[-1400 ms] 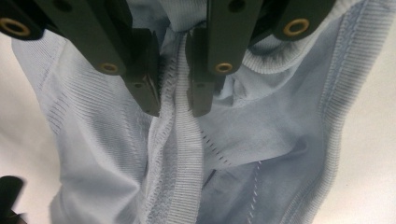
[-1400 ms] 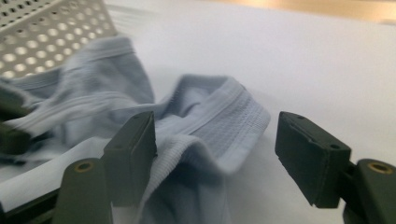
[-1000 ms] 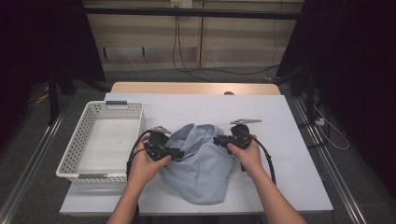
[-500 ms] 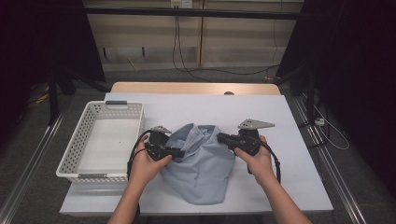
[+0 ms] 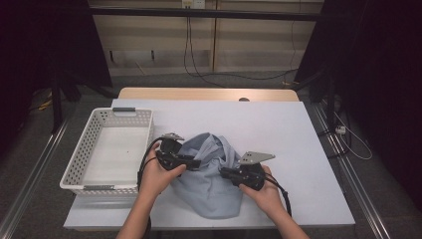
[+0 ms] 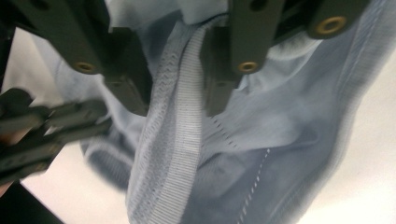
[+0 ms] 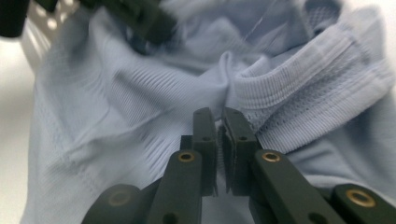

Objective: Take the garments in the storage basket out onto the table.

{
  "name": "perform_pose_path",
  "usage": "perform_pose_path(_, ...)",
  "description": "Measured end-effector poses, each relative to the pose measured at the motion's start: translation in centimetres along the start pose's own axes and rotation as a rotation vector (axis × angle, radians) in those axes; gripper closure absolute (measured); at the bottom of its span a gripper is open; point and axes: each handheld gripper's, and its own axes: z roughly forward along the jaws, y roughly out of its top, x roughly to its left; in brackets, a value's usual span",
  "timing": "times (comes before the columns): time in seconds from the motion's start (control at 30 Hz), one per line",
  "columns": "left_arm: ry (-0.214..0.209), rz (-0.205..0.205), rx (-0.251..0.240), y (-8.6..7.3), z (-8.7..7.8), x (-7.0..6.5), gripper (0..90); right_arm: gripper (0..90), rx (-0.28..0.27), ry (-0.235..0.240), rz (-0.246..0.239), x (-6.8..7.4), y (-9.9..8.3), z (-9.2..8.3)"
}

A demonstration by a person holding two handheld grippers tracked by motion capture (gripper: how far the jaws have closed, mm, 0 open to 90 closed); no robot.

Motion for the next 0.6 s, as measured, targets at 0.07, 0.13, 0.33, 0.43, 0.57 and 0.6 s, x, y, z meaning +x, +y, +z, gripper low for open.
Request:
perform_pose_path(0.07, -0.011, -0.001, -0.016, 0.2, 0.1, -0.1, 56.5, 85.6, 0.018, 0.002, -0.013, 0.3, -0.2, 0.3)
perform_pose_path(0.13, -0.004, 0.009, -0.021, 0.5, 0.1, -0.2, 53.1, 85.5, 0.029, 0.004, -0.021, 0.6, -0.4, 0.5)
perform_pose_path(0.33, 0.032, 0.038, -0.068, 1.4, -0.1, -0.5, 36.7, 85.4, 0.038, 0.005, -0.028, 1.0, -0.7, 0.8)
perform_pose_path(0.43, 0.042, 0.053, -0.075, 1.8, -0.1, -0.7, 29.0, 85.3, 0.033, 0.004, -0.026, 1.1, -0.8, 0.8)
perform_pose_path(0.57, 0.036, 0.083, -0.079, 2.3, 0.5, -1.1, 25.7, 85.1, 0.03, -0.001, -0.022, 1.3, -1.0, 0.7)
perform_pose_path(0.6, 0.03, 0.085, -0.082, 2.4, 0.7, -1.2, 25.7, 85.1, 0.029, -0.002, -0.021, 1.3, -1.0, 0.6)
